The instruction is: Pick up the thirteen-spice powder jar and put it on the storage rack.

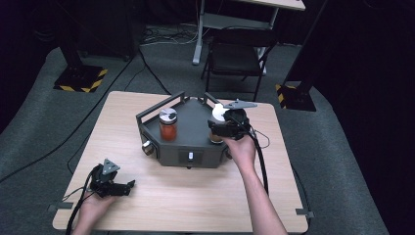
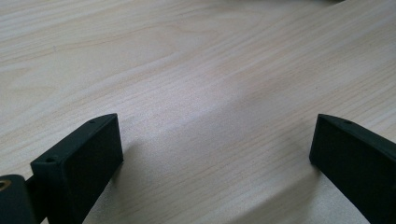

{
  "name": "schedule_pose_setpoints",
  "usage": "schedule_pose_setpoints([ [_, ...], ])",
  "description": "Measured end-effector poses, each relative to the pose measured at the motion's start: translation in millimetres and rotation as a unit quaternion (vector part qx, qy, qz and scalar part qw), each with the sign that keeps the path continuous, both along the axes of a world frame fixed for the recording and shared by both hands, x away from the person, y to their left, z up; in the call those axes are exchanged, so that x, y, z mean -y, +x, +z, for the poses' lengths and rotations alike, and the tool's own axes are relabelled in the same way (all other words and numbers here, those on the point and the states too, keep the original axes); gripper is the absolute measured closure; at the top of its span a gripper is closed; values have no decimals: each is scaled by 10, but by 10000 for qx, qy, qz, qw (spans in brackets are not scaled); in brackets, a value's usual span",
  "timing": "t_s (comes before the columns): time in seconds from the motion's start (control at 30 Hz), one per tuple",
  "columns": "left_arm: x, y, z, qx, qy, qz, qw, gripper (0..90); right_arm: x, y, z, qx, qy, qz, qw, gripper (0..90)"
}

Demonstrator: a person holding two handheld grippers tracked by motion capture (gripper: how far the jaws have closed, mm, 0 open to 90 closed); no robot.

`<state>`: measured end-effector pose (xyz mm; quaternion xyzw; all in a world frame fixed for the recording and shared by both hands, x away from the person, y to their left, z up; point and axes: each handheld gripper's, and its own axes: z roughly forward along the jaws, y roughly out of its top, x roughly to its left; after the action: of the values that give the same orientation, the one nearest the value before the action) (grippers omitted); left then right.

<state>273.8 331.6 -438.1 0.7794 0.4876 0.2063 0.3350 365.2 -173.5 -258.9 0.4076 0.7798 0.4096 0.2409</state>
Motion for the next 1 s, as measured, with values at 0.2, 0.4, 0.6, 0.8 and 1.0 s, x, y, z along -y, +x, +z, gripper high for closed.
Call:
schedule_pose_setpoints([
  [0.2, 0, 0, 0, 0, 0, 0, 10000, 20, 23, 36, -16, -105, 28, -18, 9999, 296],
  [0.4, 0, 0, 0, 0, 0, 0, 10000, 20, 56, 52, -46, -155, 100, -51, 9998, 296],
  [0.6, 0, 0, 0, 0, 1, 0, 10000, 20, 81, 51, -63, -152, 161, -63, 9997, 271],
  [0.8, 1, -2, -3, 5, -11, 8, 10000, 20, 85, 49, -67, -238, 74, -142, 9996, 162],
  [1.0, 0, 0, 0, 1, 1, 0, 10000, 20, 230, -31, -134, -174, 202, -77, 9996, 129],
])
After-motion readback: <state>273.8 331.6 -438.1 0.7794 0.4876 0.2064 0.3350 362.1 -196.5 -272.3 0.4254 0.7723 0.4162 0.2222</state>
